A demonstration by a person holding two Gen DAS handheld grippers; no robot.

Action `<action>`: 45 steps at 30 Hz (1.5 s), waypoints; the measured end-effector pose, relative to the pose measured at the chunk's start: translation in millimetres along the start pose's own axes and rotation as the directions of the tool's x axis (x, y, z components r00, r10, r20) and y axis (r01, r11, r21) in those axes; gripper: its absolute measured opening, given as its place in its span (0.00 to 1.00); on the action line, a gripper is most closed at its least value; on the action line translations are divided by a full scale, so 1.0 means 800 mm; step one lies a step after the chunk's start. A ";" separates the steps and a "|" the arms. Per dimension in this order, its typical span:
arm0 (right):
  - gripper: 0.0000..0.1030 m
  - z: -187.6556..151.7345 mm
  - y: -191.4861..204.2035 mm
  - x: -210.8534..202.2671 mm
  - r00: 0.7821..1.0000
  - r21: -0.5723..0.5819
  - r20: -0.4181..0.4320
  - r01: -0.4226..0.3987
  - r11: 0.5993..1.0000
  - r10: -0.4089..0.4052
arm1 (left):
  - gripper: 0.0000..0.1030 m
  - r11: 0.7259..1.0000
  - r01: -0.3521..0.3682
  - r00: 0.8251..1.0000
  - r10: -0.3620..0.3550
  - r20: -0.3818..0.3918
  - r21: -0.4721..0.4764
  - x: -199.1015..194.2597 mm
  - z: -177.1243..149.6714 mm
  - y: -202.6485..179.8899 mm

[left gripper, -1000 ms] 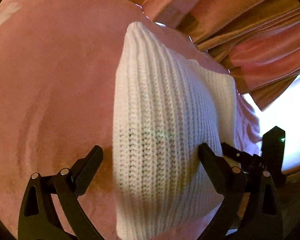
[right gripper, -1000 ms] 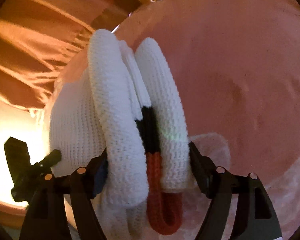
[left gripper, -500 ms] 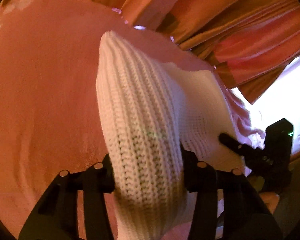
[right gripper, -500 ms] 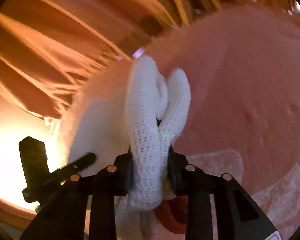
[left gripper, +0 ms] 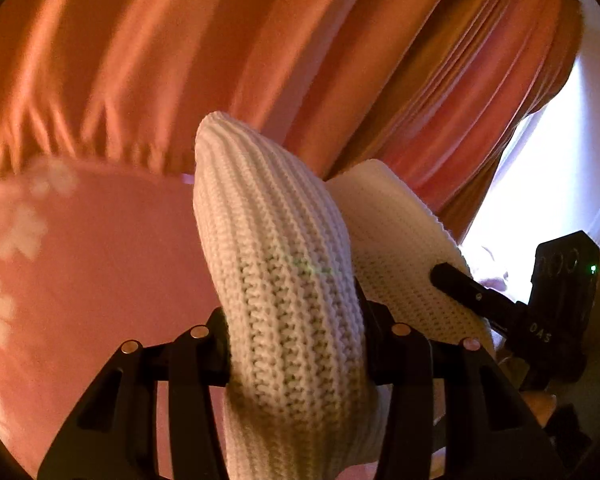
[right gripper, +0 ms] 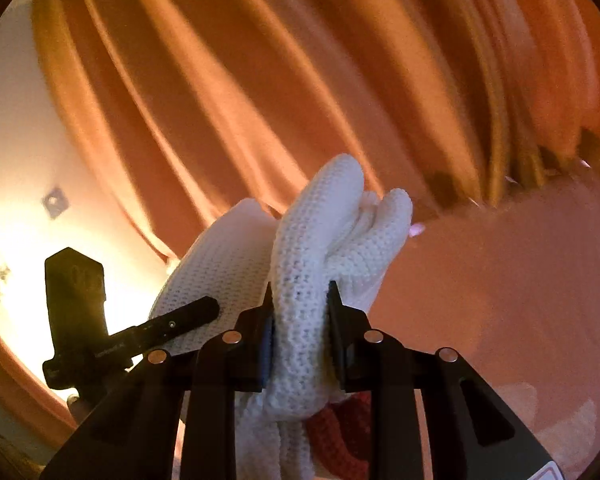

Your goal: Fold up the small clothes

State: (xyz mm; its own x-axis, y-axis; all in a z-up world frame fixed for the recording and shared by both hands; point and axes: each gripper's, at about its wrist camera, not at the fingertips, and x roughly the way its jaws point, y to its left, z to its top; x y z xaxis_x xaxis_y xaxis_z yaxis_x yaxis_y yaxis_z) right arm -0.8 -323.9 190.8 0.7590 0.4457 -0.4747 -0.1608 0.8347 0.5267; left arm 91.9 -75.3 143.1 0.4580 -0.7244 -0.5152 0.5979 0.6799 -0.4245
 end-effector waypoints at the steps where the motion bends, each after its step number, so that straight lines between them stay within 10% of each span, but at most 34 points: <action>1: 0.22 0.003 0.012 0.005 1.000 -0.013 0.016 -0.020 1.000 0.020 | 0.43 1.000 -0.014 1.000 0.013 0.027 0.024 -0.013 0.005 0.002; 15: 0.22 -0.038 0.052 0.192 0.990 -0.022 -0.117 -0.078 0.997 0.075 | 0.47 0.971 -0.241 0.967 0.240 0.082 -0.004 -0.037 -0.009 0.167; 21: 0.15 -0.098 -0.009 0.277 0.940 0.087 -0.327 0.129 0.988 -0.094 | 0.50 0.849 -0.491 0.871 0.478 -0.114 -0.196 0.010 -0.049 0.276; 26: 0.08 -0.071 0.051 0.235 0.970 -0.027 -0.241 0.003 1.000 -0.010 | 0.73 0.863 -0.470 0.876 0.482 0.021 -0.186 -0.054 -0.046 0.240; 30: 0.05 -0.110 0.098 0.276 0.924 -0.183 -0.382 -0.048 0.982 -0.026 | 0.75 0.884 -0.459 0.887 0.462 0.017 -0.089 -0.041 -0.061 0.207; 33: 0.00 -0.149 0.068 0.322 0.854 -0.221 -0.491 0.070 0.973 -0.172 | 0.75 0.865 -0.502 0.863 0.501 -0.071 -0.002 -0.005 -0.076 0.197; 39: 0.01 -0.114 0.083 0.272 0.911 -0.230 -0.372 0.097 0.968 -0.179 | 0.75 0.827 -0.556 0.818 0.563 -0.119 0.085 0.031 -0.108 0.193; 42: 0.02 -0.140 0.058 0.297 0.847 -0.242 -0.463 0.161 0.957 -0.260 | 0.76 0.809 -0.576 0.801 0.587 -0.115 0.115 0.038 -0.114 0.194; 45: 0.01 -0.128 0.060 0.295 0.859 -0.222 -0.447 0.163 0.961 -0.249 | 0.79 0.789 -0.601 0.779 0.614 -0.127 0.128 0.048 -0.123 0.194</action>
State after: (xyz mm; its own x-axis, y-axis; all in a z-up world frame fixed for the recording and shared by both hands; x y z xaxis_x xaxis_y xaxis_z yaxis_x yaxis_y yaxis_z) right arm 106.1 -145.3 31.7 0.4096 0.3199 -0.8543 -0.1706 0.9468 0.2727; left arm 137.8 13.3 -15.6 0.6402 -0.1320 -0.7568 0.2807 0.9572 0.0706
